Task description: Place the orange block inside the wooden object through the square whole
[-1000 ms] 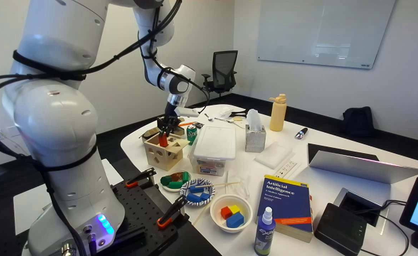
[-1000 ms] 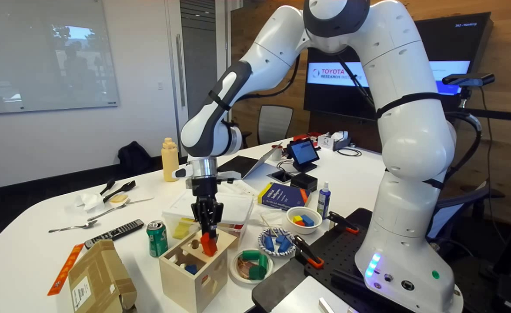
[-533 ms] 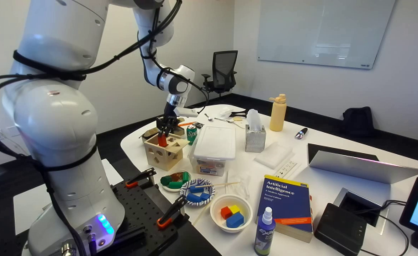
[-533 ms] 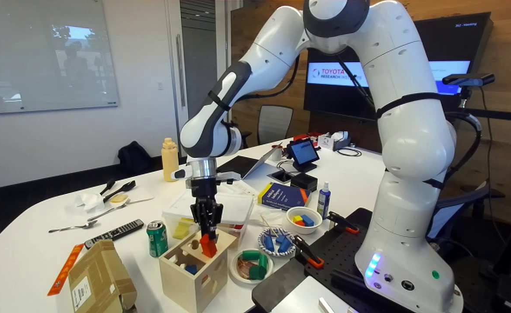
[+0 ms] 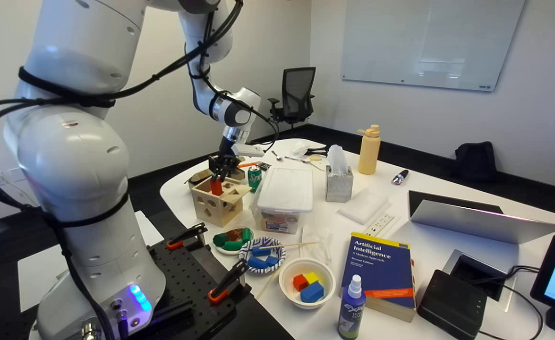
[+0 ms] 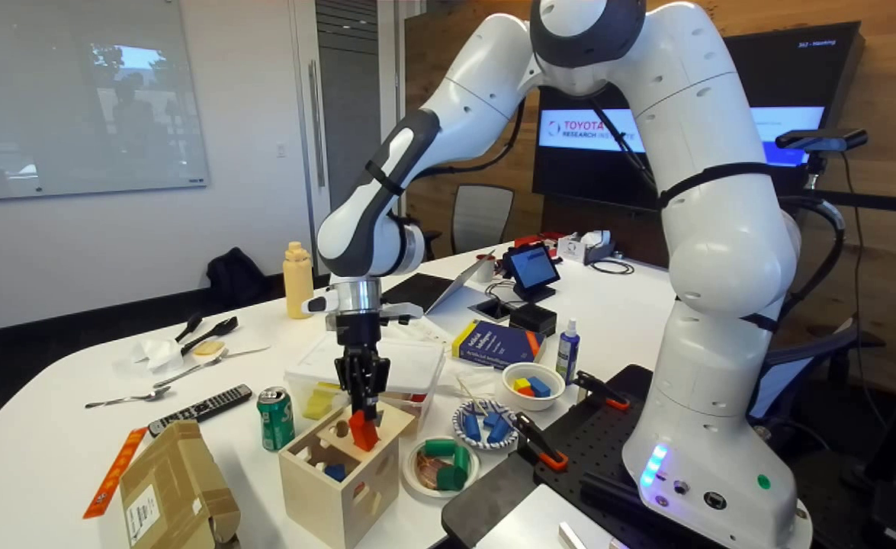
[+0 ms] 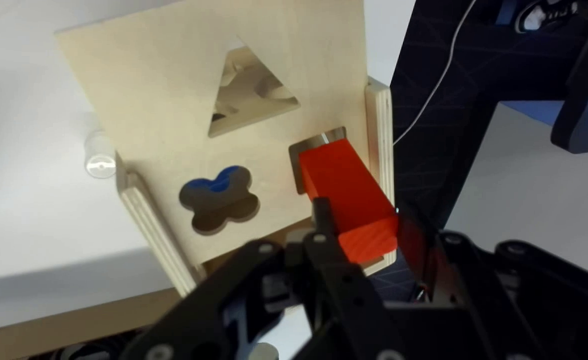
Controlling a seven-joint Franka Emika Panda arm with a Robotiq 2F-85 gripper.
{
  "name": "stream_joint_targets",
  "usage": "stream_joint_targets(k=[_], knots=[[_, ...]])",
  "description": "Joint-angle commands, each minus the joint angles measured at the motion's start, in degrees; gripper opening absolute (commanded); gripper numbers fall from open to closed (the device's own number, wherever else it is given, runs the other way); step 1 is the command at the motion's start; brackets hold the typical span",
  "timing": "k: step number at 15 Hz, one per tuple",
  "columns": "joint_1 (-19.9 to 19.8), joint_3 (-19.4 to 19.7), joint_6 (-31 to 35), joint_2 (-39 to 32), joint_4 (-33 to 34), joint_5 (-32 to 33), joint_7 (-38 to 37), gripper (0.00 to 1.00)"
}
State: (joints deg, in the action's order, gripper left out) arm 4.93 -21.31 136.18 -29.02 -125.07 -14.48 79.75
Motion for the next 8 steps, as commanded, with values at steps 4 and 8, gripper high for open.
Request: stream_joint_targets(k=[4, 8], knots=[[-1.96, -1.3, 4.7, -1.15, -1.1, -2.26, 2.22, 0.12], [-2.61, -1.73, 6.11, -1.55, -1.69, -1.98, 2.51, 0.62]])
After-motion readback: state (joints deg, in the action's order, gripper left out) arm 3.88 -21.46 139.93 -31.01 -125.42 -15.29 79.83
